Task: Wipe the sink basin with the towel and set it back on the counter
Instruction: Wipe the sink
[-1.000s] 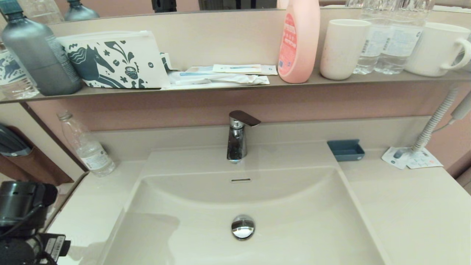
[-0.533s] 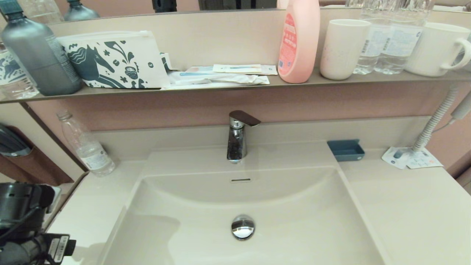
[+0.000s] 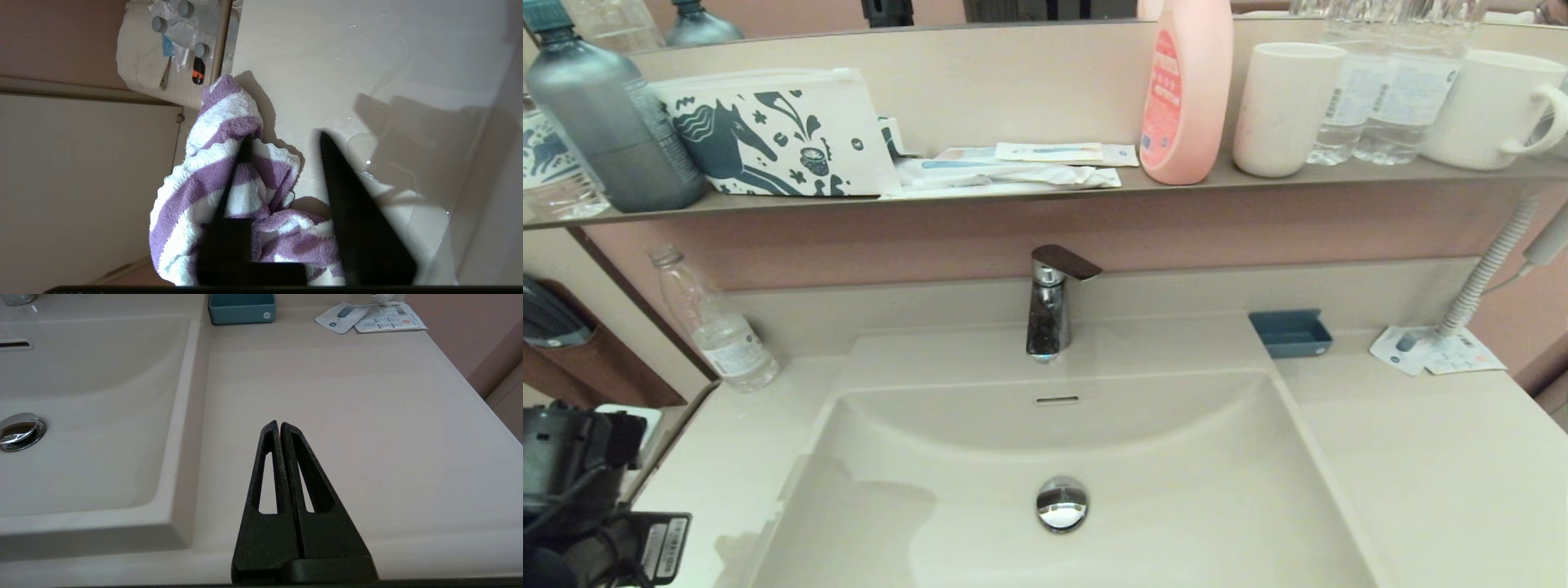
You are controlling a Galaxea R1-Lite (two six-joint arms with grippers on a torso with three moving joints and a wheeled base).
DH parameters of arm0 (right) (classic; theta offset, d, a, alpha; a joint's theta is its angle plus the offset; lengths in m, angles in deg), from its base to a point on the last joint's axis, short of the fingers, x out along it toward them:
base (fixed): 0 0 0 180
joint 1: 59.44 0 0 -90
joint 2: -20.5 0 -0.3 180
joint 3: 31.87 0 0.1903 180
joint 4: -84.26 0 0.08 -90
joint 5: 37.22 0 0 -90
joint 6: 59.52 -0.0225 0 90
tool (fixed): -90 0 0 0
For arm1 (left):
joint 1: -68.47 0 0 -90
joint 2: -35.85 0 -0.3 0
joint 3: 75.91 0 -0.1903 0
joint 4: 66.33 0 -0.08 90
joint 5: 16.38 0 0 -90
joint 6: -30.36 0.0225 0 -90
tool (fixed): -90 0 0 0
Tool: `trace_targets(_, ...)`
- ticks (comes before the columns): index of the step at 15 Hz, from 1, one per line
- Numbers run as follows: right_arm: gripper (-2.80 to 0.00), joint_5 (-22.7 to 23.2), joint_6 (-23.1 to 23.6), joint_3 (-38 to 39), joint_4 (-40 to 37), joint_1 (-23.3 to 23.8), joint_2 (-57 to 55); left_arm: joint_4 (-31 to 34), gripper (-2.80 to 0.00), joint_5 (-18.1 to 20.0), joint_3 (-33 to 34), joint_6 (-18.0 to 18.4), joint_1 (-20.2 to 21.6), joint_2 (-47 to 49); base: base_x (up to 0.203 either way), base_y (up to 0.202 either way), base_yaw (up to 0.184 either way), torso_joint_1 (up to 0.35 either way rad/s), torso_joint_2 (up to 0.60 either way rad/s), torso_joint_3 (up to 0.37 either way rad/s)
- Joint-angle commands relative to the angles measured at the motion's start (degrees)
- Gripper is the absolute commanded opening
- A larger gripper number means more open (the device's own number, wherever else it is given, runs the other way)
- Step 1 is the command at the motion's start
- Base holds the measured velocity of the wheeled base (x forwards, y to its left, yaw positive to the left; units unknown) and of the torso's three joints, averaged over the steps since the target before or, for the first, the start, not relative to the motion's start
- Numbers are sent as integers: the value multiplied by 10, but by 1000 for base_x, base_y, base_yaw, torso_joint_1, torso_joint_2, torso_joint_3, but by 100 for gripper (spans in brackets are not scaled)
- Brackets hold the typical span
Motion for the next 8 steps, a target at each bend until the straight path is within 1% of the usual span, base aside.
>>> trace_targets(1, -280, 0, 0, 0, 0, 0, 0, 0, -280, -1, 0, 0, -6, -8, 0, 0, 0, 0, 0, 0)
trace_targets(3, -280, 0, 0, 0, 0, 0, 0, 0, -280, 1, 2, -7, -20, -14, 0, 0, 0, 0, 0, 0)
trace_targets(5, -280, 0, 0, 0, 0, 0, 0, 0, -280, 1, 1, -28, -37, -19, 0, 0, 0, 0, 0, 0)
trace_targets(6, -280, 0, 0, 0, 0, 0, 0, 0, -280, 1, -1, -28, -45, -23, 0, 0, 0, 0, 0, 0)
trace_targets(8, -280, 0, 0, 0, 1, 0, 0, 0, -280, 8, -2, -27, -74, -28, 0, 0, 0, 0, 0, 0)
